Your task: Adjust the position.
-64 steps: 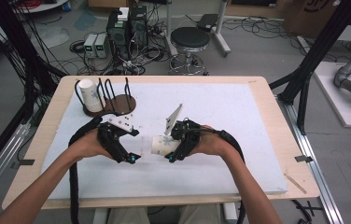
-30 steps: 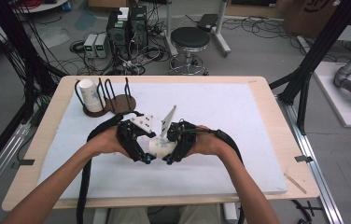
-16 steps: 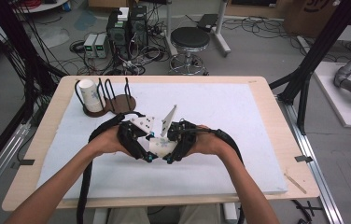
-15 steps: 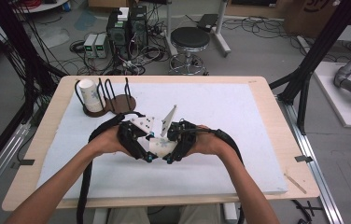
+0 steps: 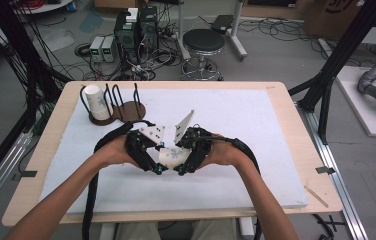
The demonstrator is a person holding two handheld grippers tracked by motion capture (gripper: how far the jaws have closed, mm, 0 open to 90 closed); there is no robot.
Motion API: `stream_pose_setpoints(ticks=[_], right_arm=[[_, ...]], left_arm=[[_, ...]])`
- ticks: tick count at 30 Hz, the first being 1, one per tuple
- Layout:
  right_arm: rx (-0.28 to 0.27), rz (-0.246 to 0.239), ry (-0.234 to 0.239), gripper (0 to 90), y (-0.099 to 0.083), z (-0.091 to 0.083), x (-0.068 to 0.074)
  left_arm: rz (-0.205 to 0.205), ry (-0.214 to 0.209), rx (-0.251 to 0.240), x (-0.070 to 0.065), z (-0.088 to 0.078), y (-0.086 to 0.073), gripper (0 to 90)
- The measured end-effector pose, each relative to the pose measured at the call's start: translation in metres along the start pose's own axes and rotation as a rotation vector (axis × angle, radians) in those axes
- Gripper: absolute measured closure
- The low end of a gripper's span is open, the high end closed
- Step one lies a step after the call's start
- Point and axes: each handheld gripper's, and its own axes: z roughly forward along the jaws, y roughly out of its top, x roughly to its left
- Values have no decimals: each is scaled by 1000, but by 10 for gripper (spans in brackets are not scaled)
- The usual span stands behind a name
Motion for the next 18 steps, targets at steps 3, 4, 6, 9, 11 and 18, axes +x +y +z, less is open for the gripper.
stream_pose_setpoints(ticks=[3, 4, 6, 9, 11, 18], right_arm=[[-24, 3, -7, 143, 0, -4, 0], [-24, 3, -7, 143, 0, -4, 0], [-49, -1, -14, 137, -1, -8, 0], [-108, 13, -13, 136, -4, -16, -1], [-141, 20, -17, 136, -6, -21, -2], [-262, 38, -20, 135, -19, -37, -2]], left_arm=[[-8, -3, 0, 1, 1, 0, 370], [-10, -3, -1, 1, 1, -1, 370], [-15, -6, -35, 2, 1, -3, 369], [-41, -2, -104, 1, -1, -10, 369], [-48, 0, -140, 0, -3, -16, 369], [-72, 21, -269, -5, -13, -36, 368]])
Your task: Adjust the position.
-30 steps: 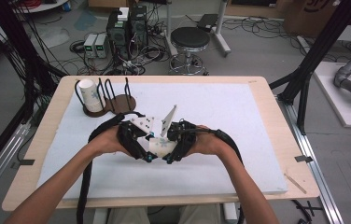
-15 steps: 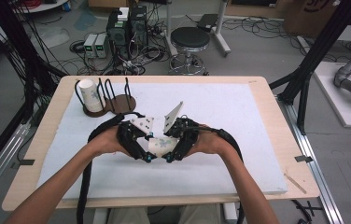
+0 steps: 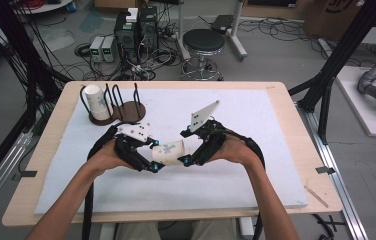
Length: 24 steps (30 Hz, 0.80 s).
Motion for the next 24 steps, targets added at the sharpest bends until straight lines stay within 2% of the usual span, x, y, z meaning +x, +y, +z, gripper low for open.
stream_pose_setpoints(ticks=[5, 10, 13, 18, 22, 24], right_arm=[[-64, 27, -4, 135, -11, -5, 0], [-151, 58, -1, 135, -25, -7, 0], [-171, 58, -2, 135, -28, -6, 1], [-245, 81, 5, 136, -37, -6, 3], [-310, 100, 17, 138, -45, -4, 4], [-328, 103, 18, 143, -49, -2, 5]], left_arm=[[-22, 8, -116, -3, -6, -11, 368], [-38, 15, -202, -4, -6, -22, 367], [-47, 19, -250, -4, -5, -27, 367], [-63, 20, -369, -5, -4, -35, 367], [-54, 32, -384, -7, -2, -35, 367], [-46, 33, -409, -8, -2, -34, 367]])
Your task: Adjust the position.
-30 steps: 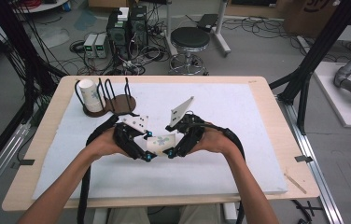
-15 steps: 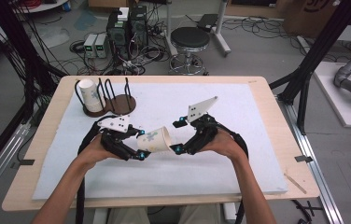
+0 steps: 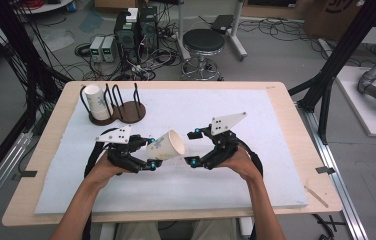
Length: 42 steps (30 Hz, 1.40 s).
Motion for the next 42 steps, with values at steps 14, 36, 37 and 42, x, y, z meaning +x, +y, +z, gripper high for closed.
stream_pose_setpoints(ticks=[14, 36, 37, 42], right_arm=[[-36, 15, 18, 150, -9, 7, 2], [-100, 6, 88, 150, 0, 31, 2], [-100, 8, 92, 150, 0, 32, 2], [-101, 10, 103, 151, 0, 32, 2]], left_arm=[[-3, -10, -70, -3, 6, -7, 367], [13, -35, -91, -6, 21, -7, 367], [15, -36, -87, -6, 21, -7, 367], [17, -38, -81, -6, 23, -7, 367]])
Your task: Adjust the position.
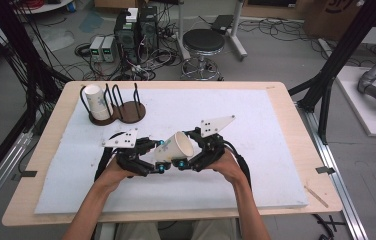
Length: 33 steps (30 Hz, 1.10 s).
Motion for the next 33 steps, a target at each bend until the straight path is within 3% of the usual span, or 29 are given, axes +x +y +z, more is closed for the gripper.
stream_pose_setpoints(ticks=[2, 7, 15, 17, 19, 20, 29, 33], right_arm=[[-5, 2, 1, 160, 0, 0, 0], [-36, -18, 22, 283, 1, -2, 1], [-33, -27, 19, 315, 1, -3, 1], [-32, -24, 21, 315, 1, -2, 1], [-30, -25, 11, 315, 1, -3, 1], [-30, -21, 15, 315, 1, -3, 1], [-12, -9, -16, 315, 1, -6, 0], [20, -2, -52, 314, 1, -8, -1]], left_arm=[[4, -8, 8, -1, 2, 0, 367], [8, -13, 15, -1, 4, 0, 368], [2, -15, 17, -1, 4, 0, 368], [-14, -13, 15, -1, 4, 0, 330], [-43, 17, 16, -1, 4, 1, 97], [-50, 32, 19, 0, 3, 0, 28], [-31, 89, 79, -3, -3, 1, 17], [-43, 222, 149, -4, -12, 0, 22]])
